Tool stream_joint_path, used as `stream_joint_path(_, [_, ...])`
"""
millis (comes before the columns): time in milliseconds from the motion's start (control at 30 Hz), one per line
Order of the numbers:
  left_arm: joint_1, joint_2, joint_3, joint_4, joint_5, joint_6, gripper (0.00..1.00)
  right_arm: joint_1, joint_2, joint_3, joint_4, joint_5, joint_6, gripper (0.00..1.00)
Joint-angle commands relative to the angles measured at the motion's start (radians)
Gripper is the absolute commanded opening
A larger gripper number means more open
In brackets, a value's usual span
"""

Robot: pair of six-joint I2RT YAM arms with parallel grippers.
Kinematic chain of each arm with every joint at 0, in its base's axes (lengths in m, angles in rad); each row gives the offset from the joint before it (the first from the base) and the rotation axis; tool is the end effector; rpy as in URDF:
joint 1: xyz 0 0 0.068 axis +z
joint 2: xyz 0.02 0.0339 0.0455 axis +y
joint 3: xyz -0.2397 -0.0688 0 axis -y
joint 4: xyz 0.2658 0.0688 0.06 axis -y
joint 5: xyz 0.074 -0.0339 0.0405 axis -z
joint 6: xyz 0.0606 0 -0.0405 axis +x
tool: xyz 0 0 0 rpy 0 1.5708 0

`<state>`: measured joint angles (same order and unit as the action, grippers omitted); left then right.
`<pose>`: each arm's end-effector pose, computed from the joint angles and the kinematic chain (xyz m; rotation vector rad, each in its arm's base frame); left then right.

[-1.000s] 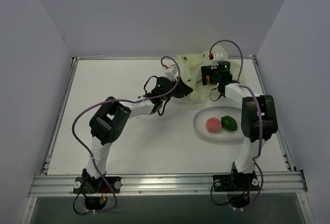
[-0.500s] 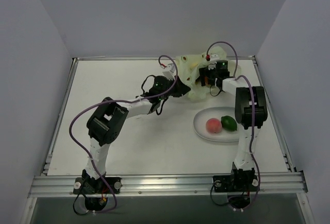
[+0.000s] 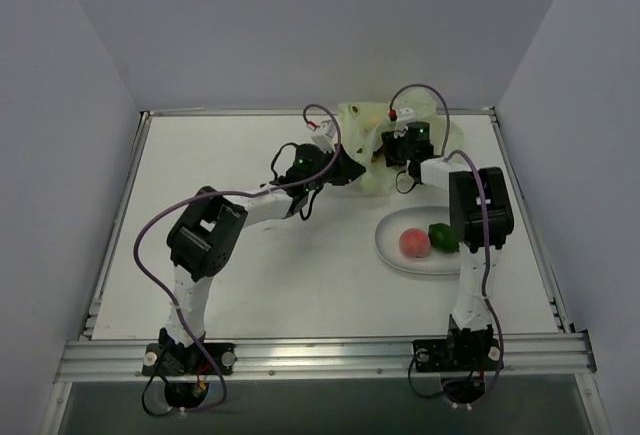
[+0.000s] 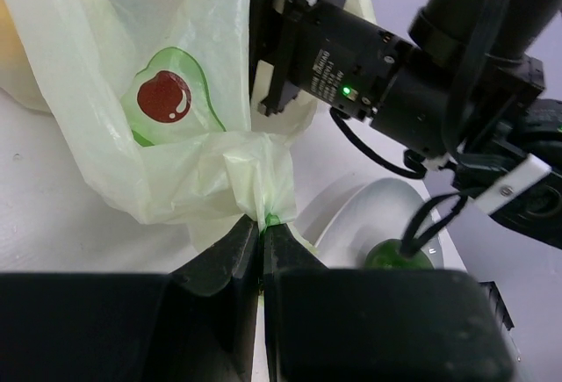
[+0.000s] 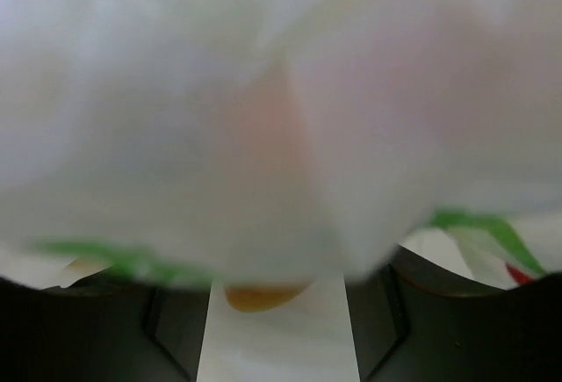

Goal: Take the fake fruits out of the plastic bag

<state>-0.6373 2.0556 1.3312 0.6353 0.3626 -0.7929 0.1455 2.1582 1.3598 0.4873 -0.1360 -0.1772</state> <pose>0.3896 -0.3152 0.1827 0.1632 1.8425 -1.3465 0.5023 0.0819 0.1235 -0.3937 1.8386 0.1062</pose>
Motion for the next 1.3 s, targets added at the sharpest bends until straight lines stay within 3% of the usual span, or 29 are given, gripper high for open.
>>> stream_joint_path(0, [0.005, -0.006, 0.059, 0.033, 0.003, 0.001, 0.02, 0.006, -0.148, -0.054, 0.018, 0.053, 0.053, 0.34])
stream_joint_path(400, [0.017, -0.014, 0.117, -0.019, -0.002, 0.017, 0.02, 0.123, -0.543, -0.370, -0.141, 0.225, 0.316, 0.33])
stream_joint_path(800, [0.016, -0.084, 0.036, -0.031, -0.019, 0.049, 0.03, 0.359, -1.148, -0.799, -0.406, 0.372, 0.629, 0.34])
stream_joint_path(967, [0.008, -0.091, 0.011, -0.026, -0.024, 0.049, 0.02, 0.462, -1.178, -0.857, -0.454, 0.404, 0.741, 0.36])
stream_joint_path(1167, [0.004, -0.101, -0.023, -0.011, -0.030, 0.047, 0.03, 0.620, -1.207, -0.881, -0.529, 0.593, 0.855, 0.39])
stream_joint_path(1233, [0.002, -0.104, -0.024, -0.011, -0.022, 0.046, 0.02, 0.650, -1.193, -0.878, -0.546, 0.627, 0.869, 0.43])
stream_joint_path(1267, [0.002, -0.104, -0.026, -0.011, -0.021, 0.047, 0.02, 0.661, -1.186, -0.864, -0.556, 0.660, 0.875, 0.54])
